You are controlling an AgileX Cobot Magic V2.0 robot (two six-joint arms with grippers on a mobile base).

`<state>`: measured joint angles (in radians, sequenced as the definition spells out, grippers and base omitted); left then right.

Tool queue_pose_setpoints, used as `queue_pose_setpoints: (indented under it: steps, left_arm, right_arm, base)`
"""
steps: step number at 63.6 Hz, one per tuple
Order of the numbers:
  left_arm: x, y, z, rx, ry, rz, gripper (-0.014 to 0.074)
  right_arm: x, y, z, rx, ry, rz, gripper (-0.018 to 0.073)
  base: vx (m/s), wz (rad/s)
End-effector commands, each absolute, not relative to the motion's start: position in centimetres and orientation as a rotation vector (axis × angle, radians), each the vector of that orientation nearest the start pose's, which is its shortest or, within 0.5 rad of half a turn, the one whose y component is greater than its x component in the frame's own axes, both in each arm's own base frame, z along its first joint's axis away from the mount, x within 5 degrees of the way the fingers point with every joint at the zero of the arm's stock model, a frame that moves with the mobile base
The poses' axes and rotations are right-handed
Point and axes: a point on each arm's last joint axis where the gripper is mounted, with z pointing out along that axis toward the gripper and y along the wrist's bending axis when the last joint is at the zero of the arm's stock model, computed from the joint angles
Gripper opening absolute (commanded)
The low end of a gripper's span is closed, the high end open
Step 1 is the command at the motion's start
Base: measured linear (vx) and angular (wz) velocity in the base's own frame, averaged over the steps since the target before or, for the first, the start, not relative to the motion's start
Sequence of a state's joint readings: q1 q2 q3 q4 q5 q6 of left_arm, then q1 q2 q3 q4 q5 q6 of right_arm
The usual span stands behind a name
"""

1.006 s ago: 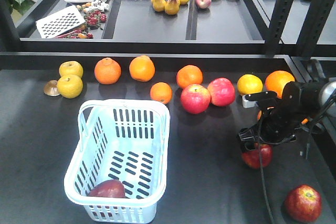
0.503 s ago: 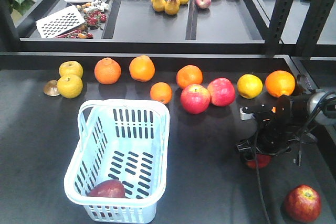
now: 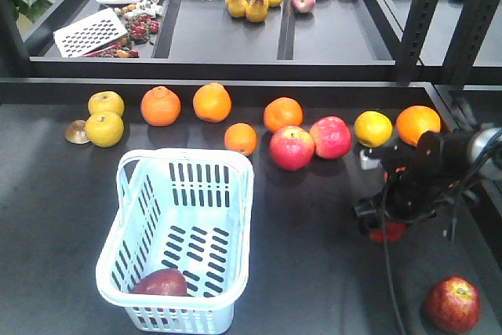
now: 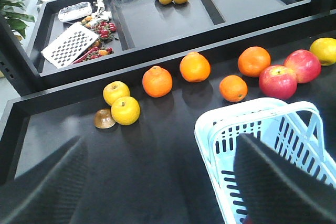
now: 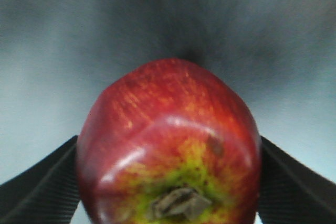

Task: Pick three apples into basket with both arms
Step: 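Close the right gripper on the red apple and lift it, then carry the apple into the basket and open the right gripper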

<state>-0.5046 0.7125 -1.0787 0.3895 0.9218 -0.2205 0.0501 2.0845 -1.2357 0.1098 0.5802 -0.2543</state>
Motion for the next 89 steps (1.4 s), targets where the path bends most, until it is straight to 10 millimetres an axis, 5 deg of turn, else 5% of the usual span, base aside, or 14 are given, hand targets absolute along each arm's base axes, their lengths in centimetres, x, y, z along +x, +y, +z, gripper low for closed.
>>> queue_pose_setpoints:
  steps: [1,19,49,63,77,89]
  left_arm:
    - [10.6,-2.7,44.3,0.315,1.869,-0.022,0.0543]
    - [10.6,-2.7,44.2,0.315,1.871,-0.021,0.0543]
    - [10.6,-2.7,44.2,0.315,1.871,-0.021,0.0543]
    - [10.6,-2.7,44.2,0.315,1.871,-0.021,0.0543]
    - [10.6,-2.7,44.2,0.315,1.871,-0.021,0.0543]
    - [10.6,-2.7,44.2,0.315,1.871,-0.021,0.0543]
  right_arm:
    - [39.3,2.7,16.0,-0.279,2.747,0.081,0.0219]
    - [36.5,5.7,23.5,-0.335,2.637,0.175,0.0226]
    - [26.8,17.5,31.3,-0.816,2.468,0.367,0.0226]
    - [24.4,22.5,31.4,-0.952,2.331,0.453,0.0226]
    - [26.0,25.1,28.6,-0.879,2.315,0.500,0.0251]
    - [27.1,26.5,25.8,-0.838,2.362,0.548,0.0365]
  base:
    - [0.00,0.00]
    - [0.00,0.00]
    - [0.00,0.00]
    - [0.00,0.00]
    - [0.00,0.00]
    - [0.00,0.00]
